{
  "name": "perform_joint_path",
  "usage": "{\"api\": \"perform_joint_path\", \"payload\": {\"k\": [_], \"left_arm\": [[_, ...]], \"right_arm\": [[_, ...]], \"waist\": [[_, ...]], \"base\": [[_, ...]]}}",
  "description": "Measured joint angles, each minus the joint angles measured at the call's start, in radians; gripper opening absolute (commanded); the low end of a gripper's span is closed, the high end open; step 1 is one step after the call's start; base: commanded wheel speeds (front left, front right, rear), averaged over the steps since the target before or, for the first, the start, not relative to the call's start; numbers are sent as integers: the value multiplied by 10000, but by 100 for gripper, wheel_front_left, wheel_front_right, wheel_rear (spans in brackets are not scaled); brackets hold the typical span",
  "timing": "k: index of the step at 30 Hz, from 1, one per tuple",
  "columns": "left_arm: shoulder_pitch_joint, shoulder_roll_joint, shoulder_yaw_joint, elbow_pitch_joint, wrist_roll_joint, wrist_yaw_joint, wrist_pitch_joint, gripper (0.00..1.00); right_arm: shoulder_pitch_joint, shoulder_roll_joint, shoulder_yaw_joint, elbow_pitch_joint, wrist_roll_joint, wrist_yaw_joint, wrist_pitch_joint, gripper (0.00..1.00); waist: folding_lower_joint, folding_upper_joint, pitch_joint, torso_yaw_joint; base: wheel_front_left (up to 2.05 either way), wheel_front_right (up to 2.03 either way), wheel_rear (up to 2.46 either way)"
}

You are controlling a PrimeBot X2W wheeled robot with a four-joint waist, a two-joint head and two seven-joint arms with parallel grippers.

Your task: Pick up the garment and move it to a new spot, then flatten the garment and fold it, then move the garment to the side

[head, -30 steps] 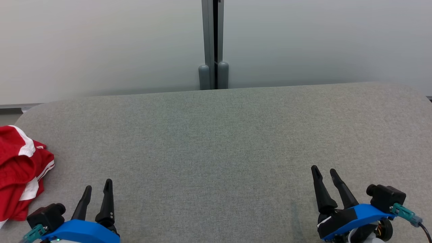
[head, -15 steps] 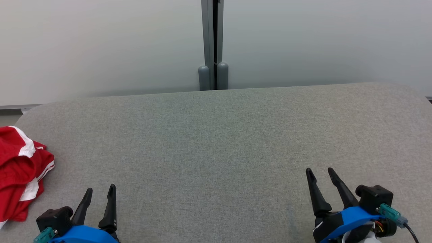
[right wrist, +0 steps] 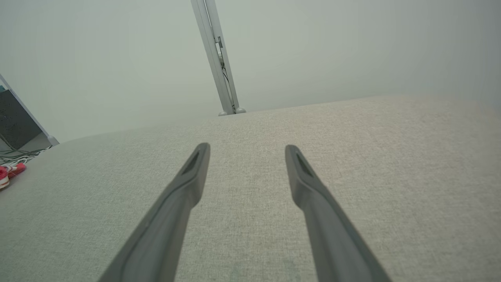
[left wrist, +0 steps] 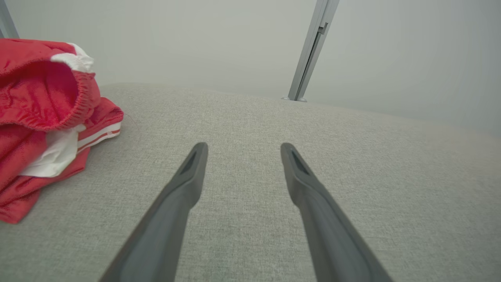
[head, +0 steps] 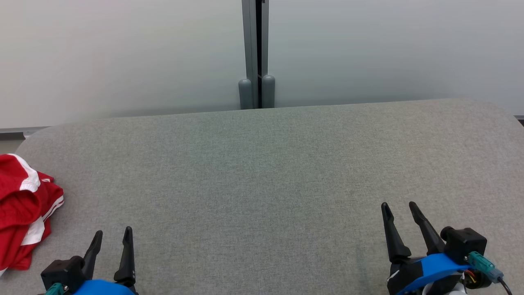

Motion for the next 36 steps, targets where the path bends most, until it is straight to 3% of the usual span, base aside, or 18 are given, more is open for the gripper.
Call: {"api": "perform_joint_path", "payload": {"k": [19,25,36], "left_arm": [[29,184,138,86,1434,0,-384,100],[5,355,198,173,1762,0,-497,100],[-105,489,332,543,2140,-2,-646,100]], "right_arm": [[81,-23,75,-17,-1544,10,-370,100],[58,-25,288,42,-1904,12,-470,100],[-339,-33,899,366,-2332,13,-639,100]], "waist": [[0,0,73,259],[0,0,107,1007],[-1,-1,226,3007]], "base": [[0,0,0],[0,0,0],[0,0,0]]}}
